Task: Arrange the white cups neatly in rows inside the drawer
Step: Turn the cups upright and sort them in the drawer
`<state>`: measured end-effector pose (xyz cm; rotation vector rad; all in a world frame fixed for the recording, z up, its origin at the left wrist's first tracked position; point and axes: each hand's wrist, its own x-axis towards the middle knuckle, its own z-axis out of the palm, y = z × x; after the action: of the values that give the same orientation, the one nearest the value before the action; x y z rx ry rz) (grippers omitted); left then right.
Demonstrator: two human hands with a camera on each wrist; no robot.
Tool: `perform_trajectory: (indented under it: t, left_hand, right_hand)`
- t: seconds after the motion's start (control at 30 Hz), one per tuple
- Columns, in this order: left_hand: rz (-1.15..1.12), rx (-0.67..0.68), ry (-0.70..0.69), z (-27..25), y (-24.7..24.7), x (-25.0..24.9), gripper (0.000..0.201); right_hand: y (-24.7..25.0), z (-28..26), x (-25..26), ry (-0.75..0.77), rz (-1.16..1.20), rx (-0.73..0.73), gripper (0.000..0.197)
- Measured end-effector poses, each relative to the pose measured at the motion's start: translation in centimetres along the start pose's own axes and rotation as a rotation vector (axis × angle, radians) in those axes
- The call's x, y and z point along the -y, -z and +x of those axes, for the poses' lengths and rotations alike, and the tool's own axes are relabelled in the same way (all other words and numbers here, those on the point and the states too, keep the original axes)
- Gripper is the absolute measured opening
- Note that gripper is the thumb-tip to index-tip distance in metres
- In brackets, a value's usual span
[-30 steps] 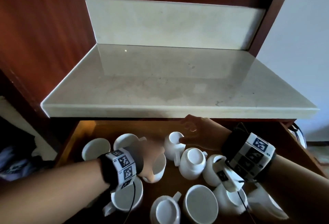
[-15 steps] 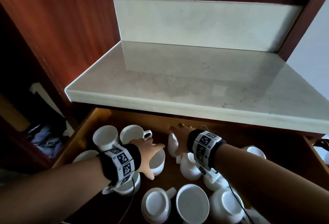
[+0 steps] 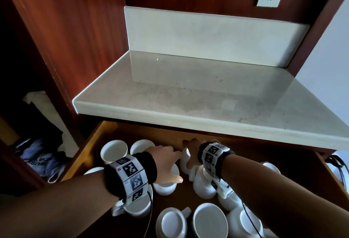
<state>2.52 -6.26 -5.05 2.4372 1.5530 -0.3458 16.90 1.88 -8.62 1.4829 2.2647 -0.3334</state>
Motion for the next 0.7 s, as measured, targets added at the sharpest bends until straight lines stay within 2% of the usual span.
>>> perform_trajectory:
  t: [0.13,0.23,0.3,0.33,0.37,0.43,0.5,0.6,0.7]
  left_hand:
    - [-0.115,-0.085,-0.034,-0.1,0.5,1.0,0.06]
    - [-0.179,-0.127,-0.039,0.0,0.7,2.3,0.076]
    - [-0.217,-0.135,-0.016,0.3,1.1,2.8,0.1]
    - [-0.233,-0.149,-0.015,0.3,1.4,2.8,0.112]
    - [-0.257,-0.175,-0.033,0.5,1.9,2.7,0.12]
    - [-0.393,-0.257,-0.103,0.6,2.8,2.2,0.127]
    - [-0.565,-0.362,-0.232,1.0,3.4,1.5,0.12]
    - [-0.674,-0.548,-0.409,1.4,4.0,0.3,0.101]
    - [-0.714,-0.611,-0.447,1.7,4.5,-0.2,0.088]
  right_hand:
    - [0.9,-2.1,0.2,0.089,-0.022,-0.132,0.068]
    - [1.9,-5.3,-0.7,0.16,0.012,-0.315,0.072]
    - [2.9,-7.7,-2.0,0.166,0.18,-0.418,0.075]
    - [3.3,-8.6,-2.9,0.16,0.342,-0.458,0.075]
    - [3.5,-9.5,-3.7,0.15,0.601,-0.475,0.072]
    - [3.4,-10.3,-4.6,0.117,1.291,-0.386,0.059]
    - [3.1,-10.6,-5.0,0.042,1.766,-0.184,0.044]
    - [2.8,-11.3,-5.1,0.034,1.981,0.001,0.04]
    - [2.7,-11.9,-5.2,0.022,2.001,0.035,0.041]
